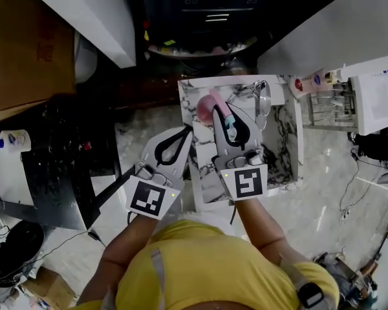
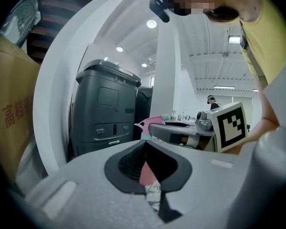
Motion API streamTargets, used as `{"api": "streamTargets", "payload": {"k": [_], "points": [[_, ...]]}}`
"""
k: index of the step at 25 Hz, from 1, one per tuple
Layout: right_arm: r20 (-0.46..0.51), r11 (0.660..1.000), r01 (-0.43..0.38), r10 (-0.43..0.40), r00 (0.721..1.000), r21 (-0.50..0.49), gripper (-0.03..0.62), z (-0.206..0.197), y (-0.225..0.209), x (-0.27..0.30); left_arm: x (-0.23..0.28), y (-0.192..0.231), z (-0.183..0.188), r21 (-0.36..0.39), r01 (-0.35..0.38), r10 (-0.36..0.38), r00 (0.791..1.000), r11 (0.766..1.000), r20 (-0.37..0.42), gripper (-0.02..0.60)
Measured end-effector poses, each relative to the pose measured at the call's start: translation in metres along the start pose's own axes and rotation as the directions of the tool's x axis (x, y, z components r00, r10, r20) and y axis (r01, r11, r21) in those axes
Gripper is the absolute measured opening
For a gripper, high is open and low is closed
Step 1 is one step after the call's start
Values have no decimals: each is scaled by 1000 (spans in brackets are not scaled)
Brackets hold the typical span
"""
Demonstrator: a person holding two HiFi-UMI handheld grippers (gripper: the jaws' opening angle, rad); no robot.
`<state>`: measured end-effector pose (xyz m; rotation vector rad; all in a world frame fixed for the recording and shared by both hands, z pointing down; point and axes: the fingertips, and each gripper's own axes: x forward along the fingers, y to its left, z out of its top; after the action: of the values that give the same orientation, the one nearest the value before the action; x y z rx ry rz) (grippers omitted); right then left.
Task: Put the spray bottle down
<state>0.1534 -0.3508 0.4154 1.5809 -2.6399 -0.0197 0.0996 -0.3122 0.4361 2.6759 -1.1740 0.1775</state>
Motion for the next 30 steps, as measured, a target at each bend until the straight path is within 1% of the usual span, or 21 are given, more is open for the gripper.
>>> {"api": "streamTargets", "payload": {"k": [6,8,12,17,24,27,30], "points": [[-18,1000,1,-1,1000,-5,64,-22,-7,14,15,8,-18,-34,8,-9,1000,999,-24,2],[-23,1000,0,-1,1000,-13,64,-29,-9,18,19,11,-22,-33,10,-11,999,999,-30,2],[-22,1000,0,0,1000,7,64,-38,-9,25,24,16,-30,-36,9,-10,999,999,-42,2],[-18,1000,-9,9,1000,11,64,-47,-6,31,25,21,-35,-52,-8,5,999,999,-43,2],[21,1000,-16,16,1000,-7,64,-55,-1,31,25,18,-39,-52,1,-3,999,999,-52,2],[58,1000,-22,23,998,-10,64,-59,1,26,24,15,-42,-53,5,-8,998,999,-60,2],[75,1000,-9,8,997,12,64,-66,-2,22,24,9,-44,-47,21,-24,997,999,-68,2]]}}
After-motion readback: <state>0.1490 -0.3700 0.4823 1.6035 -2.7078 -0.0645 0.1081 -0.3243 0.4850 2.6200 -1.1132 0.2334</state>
